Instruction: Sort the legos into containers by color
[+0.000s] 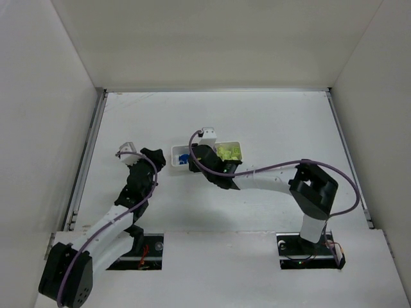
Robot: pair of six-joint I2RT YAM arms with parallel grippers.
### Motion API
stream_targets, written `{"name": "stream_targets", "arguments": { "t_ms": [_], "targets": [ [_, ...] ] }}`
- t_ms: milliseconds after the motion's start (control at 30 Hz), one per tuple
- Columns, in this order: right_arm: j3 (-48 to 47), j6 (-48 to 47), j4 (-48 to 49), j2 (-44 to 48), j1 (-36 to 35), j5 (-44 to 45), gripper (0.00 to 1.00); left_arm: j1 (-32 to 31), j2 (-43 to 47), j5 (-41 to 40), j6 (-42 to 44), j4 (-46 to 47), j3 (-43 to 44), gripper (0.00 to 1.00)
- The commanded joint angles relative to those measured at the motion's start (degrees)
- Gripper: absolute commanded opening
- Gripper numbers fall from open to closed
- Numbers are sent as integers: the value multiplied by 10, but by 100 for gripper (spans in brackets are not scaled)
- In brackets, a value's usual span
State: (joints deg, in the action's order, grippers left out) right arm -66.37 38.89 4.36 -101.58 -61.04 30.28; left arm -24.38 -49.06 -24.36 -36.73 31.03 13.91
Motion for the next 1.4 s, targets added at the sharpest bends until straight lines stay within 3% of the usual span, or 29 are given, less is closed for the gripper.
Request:
{"name": "stream_targets", "arguments": {
  "t_ms": [0, 200, 233, 333, 533, 633, 767, 900, 1067, 1300, 1367],
  "targets": [
    [-63, -30, 29, -38, 12, -19, 23, 30, 40, 7, -47, 12, -20, 45],
    [-97, -32, 32, -56, 18, -14, 50, 47, 46, 21, -59, 11, -25, 48],
    [-95, -36, 33, -48, 18, -12, 51, 46, 40, 21, -59, 13, -26, 48],
    [-63, -37, 33, -8, 18, -3, 50, 47, 20, 26, -60, 15, -21, 48],
    [132, -18, 45, 145, 2, 77, 30, 45, 13, 29, -63, 21, -23, 50],
    [228, 22, 30, 208, 1, 101, 31, 36, 15, 24, -63, 22, -24, 52],
    [322, 90, 0, 251, 10, 106, 46, 36, 2, 26, -65, 33, -26, 52],
    [342, 98, -17, 237, 18, 105, 57, 30, 0, 20, -65, 37, -27, 53],
    [324, 101, -31, 175, 18, 109, 59, 34, 2, 22, -64, 39, -28, 54],
    [291, 100, -30, 110, 18, 130, 50, 36, -15, 25, -65, 41, -26, 56],
    [288, 101, -31, 104, 18, 133, 43, 35, -22, 23, -65, 48, -27, 56]
  ]
}}
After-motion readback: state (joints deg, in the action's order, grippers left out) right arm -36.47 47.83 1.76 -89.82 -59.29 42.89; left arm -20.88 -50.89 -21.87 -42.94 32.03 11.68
